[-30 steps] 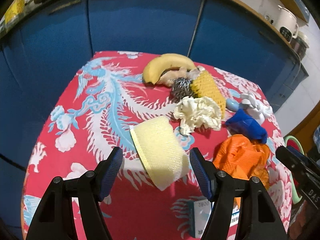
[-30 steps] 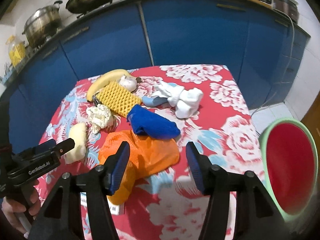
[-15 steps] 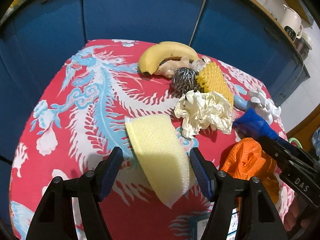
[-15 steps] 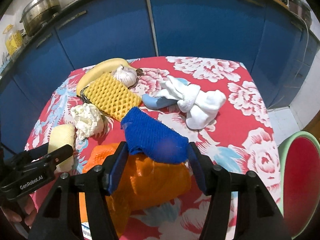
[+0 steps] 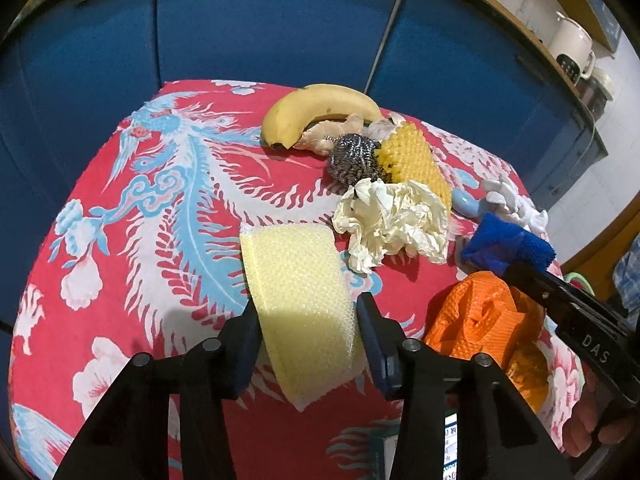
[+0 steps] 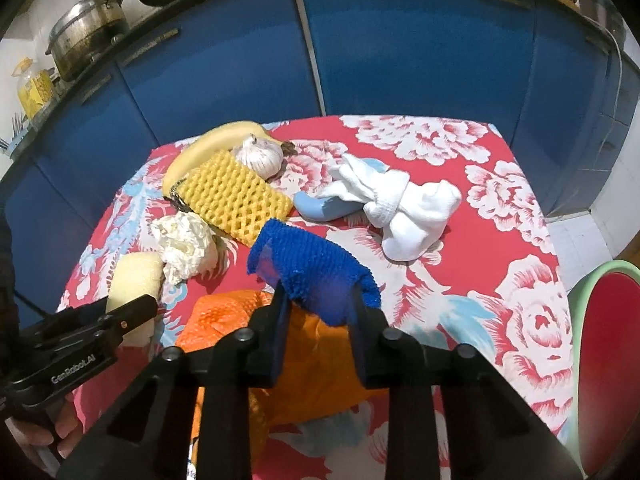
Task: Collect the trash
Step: 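Grasp the yellow sponge with the left tool while the right tool grasps the blue cloth, then carry sponge and blue cloth over the red bucket and open both tools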
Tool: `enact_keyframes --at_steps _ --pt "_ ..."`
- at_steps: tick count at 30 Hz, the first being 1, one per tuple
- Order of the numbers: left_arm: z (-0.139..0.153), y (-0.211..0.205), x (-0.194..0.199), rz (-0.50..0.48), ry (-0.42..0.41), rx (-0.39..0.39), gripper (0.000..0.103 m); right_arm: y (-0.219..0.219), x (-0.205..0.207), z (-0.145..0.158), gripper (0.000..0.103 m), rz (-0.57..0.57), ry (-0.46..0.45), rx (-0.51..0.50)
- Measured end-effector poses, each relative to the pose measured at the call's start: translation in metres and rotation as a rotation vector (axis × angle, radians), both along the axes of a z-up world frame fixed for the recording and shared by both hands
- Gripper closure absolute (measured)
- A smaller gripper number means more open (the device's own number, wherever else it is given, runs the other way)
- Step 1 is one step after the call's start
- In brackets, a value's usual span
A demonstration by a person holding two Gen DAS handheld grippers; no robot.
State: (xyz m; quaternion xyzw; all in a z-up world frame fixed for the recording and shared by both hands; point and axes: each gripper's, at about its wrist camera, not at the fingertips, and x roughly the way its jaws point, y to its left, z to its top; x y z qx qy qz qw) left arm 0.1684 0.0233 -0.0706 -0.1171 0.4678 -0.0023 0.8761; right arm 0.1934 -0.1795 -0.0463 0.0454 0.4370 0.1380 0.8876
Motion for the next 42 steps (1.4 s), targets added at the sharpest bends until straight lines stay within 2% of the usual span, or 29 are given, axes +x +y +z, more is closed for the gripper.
enact_keyframes --at_steps 13,22,34,42 --pt "0.038 -0.016 -0.025 -0.059 -0.089 -0.006 0.058 -0.018 -0.031 0.035 0.078 -0.036 -0.084 0.051" --pt "0.066 -0.039 -0.041 -0.131 -0.145 -0.012 0.058 -0.053 -0.064 0.061 0.078 -0.09 -0.126 0.046" --pt "0.101 -0.093 -0.058 -0.265 -0.218 0.007 0.058 -0.113 -0.108 0.089 0.078 -0.211 -0.172 0.026" --pt "0.115 -0.144 -0.063 -0.376 -0.255 0.029 0.058 -0.16 -0.13 0.093 0.078 -0.312 -0.178 0.014"
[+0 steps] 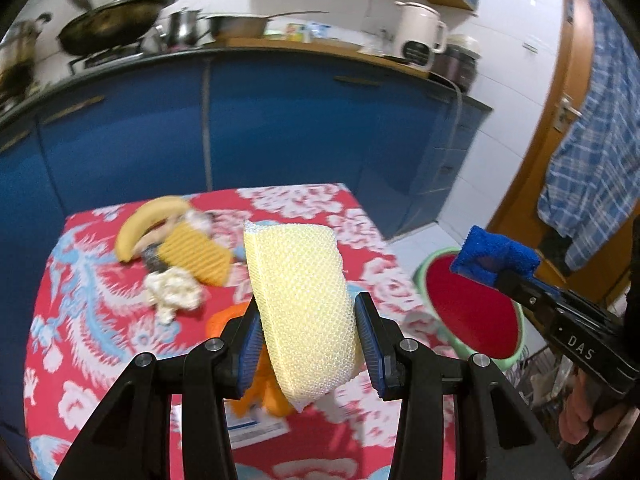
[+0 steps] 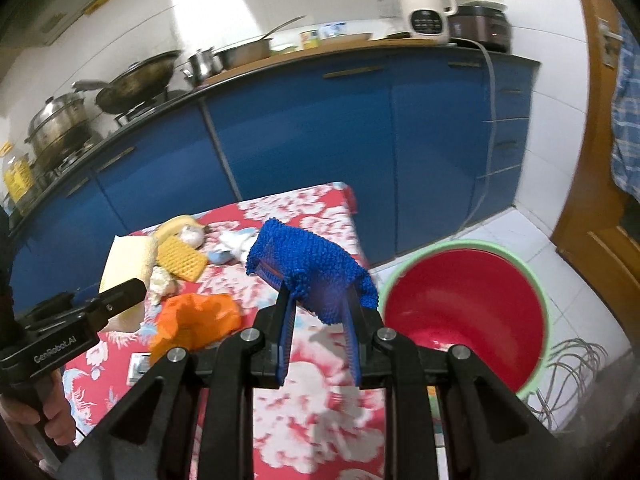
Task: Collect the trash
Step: 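Carry sponge and blue cloth over the red bucket and open both tools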
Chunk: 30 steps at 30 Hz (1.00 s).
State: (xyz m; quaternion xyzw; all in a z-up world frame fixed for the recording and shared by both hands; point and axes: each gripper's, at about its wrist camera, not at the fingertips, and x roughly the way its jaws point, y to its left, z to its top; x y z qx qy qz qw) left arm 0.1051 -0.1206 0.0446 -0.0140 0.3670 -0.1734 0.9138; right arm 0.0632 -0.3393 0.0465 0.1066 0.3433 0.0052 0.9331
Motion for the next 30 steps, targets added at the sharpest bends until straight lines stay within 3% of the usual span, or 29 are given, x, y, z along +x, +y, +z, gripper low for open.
enact_keyframes --at_steps 16,30 --pt "-0.01 -0.111 0.0 -0.212 -0.009 0.045 0.058 -0.085 -0.022 -0.028 0.077 -0.186 0.06 0.03" --pt "-0.051 -0.18 0.013 -0.325 0.061 0.08 0.058 -0.129 -0.017 -0.067 0.073 -0.29 0.143 0.041"
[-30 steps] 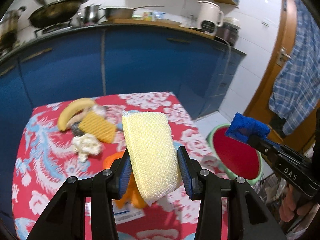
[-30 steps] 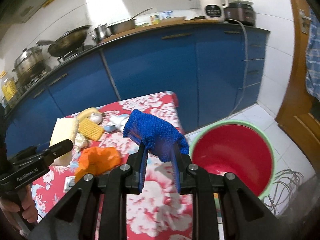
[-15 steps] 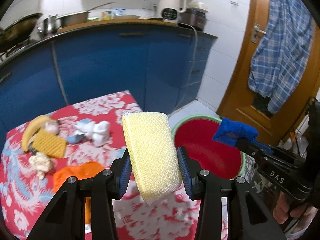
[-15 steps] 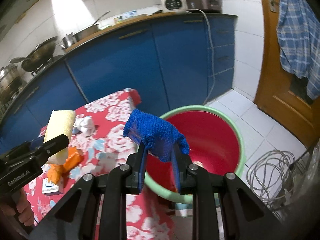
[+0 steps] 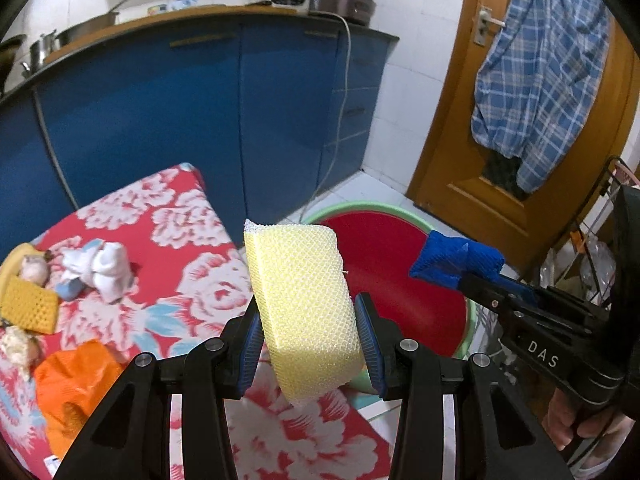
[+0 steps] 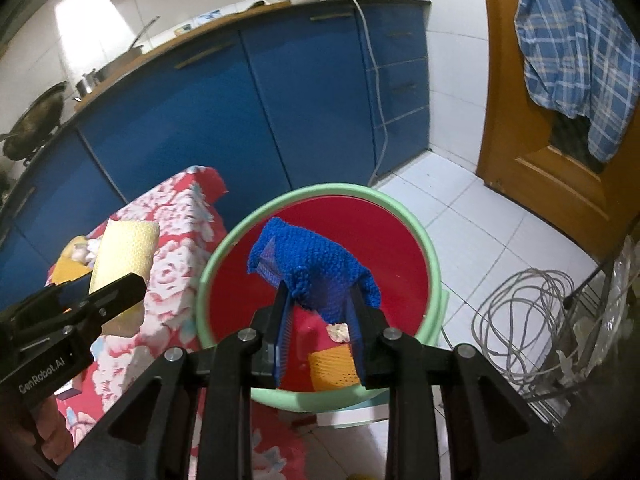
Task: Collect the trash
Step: 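Carry sponge and blue cloth over the red bucket and open both tools, then move both tools back over the table toward the orange items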
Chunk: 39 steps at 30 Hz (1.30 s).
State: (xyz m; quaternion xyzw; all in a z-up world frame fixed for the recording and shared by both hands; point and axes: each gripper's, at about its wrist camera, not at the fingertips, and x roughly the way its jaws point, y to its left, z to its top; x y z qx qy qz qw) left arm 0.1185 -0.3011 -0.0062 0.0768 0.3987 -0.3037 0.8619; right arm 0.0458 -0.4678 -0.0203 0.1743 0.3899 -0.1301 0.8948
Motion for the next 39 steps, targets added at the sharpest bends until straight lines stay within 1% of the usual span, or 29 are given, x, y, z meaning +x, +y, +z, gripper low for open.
enact_keyframes --at_steps 3,7,9,11,13,22,28,34,39 --pt "-0.007 -0.008 0.004 -0.009 0.012 0.01 0.058 -0.007 0.002 -0.007 0.073 -0.017 0.014 0.004" --pt "-0.015 -0.017 0.008 -0.013 0.029 0.029 0.056 -0.011 0.005 -0.014 0.064 -0.032 0.031 0.013" --pt "-0.017 -0.02 0.009 -0.019 0.027 0.039 0.052 -0.013 0.006 -0.017 0.062 -0.035 0.034 0.016" --pt "-0.018 -0.022 0.009 -0.017 0.02 0.045 0.043 -0.014 0.006 -0.018 0.06 -0.038 0.037 0.018" --pt "-0.019 -0.022 0.009 -0.015 0.015 0.044 0.041 -0.016 0.007 -0.02 0.058 -0.039 0.037 0.025" --pt "-0.019 -0.017 0.011 0.011 0.031 0.041 0.041 -0.018 0.003 -0.021 0.057 -0.045 0.037 0.034" --pt "-0.014 -0.007 0.008 0.024 0.028 0.029 0.041 -0.01 -0.003 -0.012 0.057 -0.03 0.018 0.033" --pt "-0.009 0.01 0.004 0.055 0.029 0.018 0.041 0.003 -0.006 -0.003 0.057 -0.003 0.011 0.035" --pt "-0.006 0.032 0.002 0.104 0.032 0.017 0.041 0.019 -0.007 0.004 0.057 0.03 -0.006 0.034"
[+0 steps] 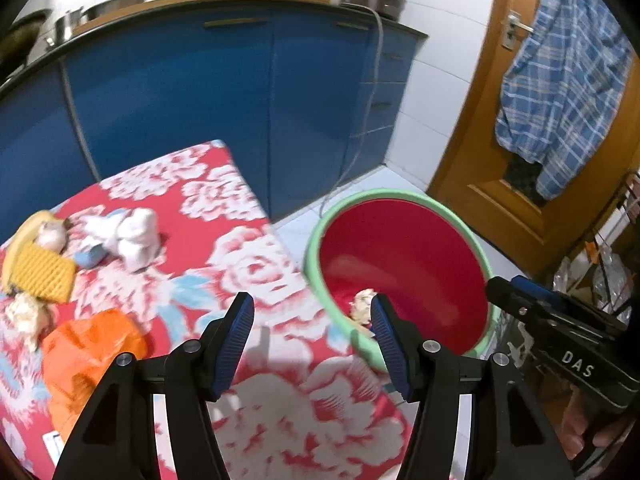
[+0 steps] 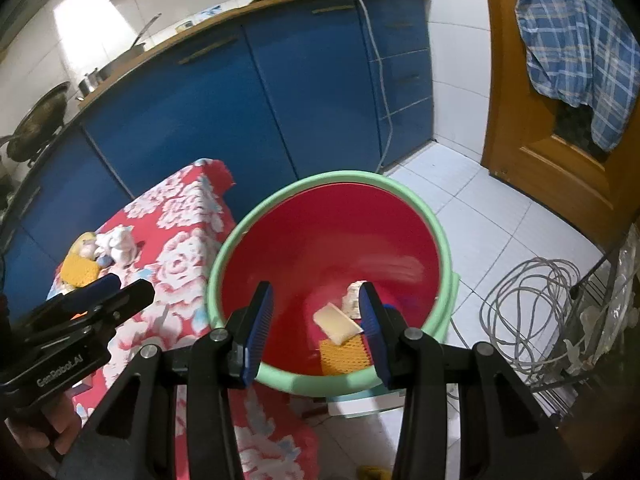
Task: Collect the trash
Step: 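Move both tools back over the table toward the orange items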
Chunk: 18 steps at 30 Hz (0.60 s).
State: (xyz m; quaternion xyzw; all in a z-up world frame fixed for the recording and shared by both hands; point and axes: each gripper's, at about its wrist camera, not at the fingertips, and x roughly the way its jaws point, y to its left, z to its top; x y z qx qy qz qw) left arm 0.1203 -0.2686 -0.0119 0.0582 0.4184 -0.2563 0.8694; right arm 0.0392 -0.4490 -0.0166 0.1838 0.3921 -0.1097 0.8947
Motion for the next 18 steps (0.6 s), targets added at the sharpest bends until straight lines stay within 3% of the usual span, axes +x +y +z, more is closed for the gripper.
enact_keyframes --at_steps 18 --pt "0.008 0.099 -0.009 0.21 -0.034 0.064 0.041 0.056 0.002 0.011 0.057 0.12 -0.039 0.027"
